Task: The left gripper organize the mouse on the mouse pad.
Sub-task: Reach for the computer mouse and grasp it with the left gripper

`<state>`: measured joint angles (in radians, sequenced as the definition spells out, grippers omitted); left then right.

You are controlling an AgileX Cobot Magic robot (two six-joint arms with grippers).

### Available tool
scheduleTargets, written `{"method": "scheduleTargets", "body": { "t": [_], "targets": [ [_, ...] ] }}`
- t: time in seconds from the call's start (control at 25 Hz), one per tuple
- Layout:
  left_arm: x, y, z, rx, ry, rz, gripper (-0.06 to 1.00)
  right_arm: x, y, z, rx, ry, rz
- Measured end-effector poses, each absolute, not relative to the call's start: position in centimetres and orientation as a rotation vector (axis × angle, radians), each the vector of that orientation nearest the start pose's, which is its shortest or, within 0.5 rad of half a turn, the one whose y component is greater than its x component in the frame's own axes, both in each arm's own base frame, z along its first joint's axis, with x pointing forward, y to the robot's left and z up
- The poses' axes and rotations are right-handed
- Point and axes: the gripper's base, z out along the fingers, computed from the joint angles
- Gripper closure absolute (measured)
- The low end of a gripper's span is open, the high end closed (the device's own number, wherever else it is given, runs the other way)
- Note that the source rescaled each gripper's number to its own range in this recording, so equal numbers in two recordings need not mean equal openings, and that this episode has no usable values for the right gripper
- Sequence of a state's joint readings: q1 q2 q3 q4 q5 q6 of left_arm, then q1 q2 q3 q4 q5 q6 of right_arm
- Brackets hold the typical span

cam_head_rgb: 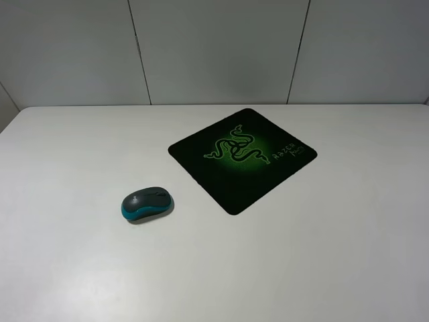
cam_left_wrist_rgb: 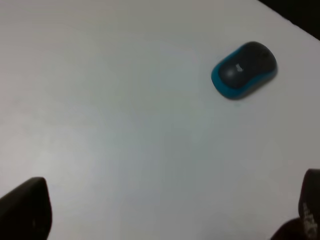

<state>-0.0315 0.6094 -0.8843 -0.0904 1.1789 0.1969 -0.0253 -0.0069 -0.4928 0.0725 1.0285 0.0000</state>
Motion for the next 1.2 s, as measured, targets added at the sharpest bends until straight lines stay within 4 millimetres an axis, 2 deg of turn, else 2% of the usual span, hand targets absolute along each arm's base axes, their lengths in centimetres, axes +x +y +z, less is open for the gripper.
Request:
{"method": "scheduleTargets", "body": {
  "t": [0.24, 0.4, 0.64, 0.92, 1.2],
  "targets": [
    [12.7, -3.1, 34.8, 0.531, 2.514, -0.064, -0.04, -0.4, 0.6, 27.8, 0.024, 2.011, 0.070],
    [15.7, -5.2, 32.8, 0.710, 2.615, -0.032, -0.04, -0.4, 0.6, 27.8, 0.024, 2.011, 0.070],
    [19.9, -8.3, 29.0, 0.957, 2.667, 0.016, -0.04, -0.4, 0.6, 27.8, 0.024, 2.011, 0.070],
    [23.5, -10.2, 24.3, 1.173, 2.677, 0.009, -0.04, -0.4, 0.6, 27.8, 0.024, 2.011, 0.071],
    [26.0, -11.9, 20.0, 1.353, 2.617, 0.014, -0.04, -0.4, 0.6, 27.8, 0.024, 2.011, 0.071]
  ]
}}
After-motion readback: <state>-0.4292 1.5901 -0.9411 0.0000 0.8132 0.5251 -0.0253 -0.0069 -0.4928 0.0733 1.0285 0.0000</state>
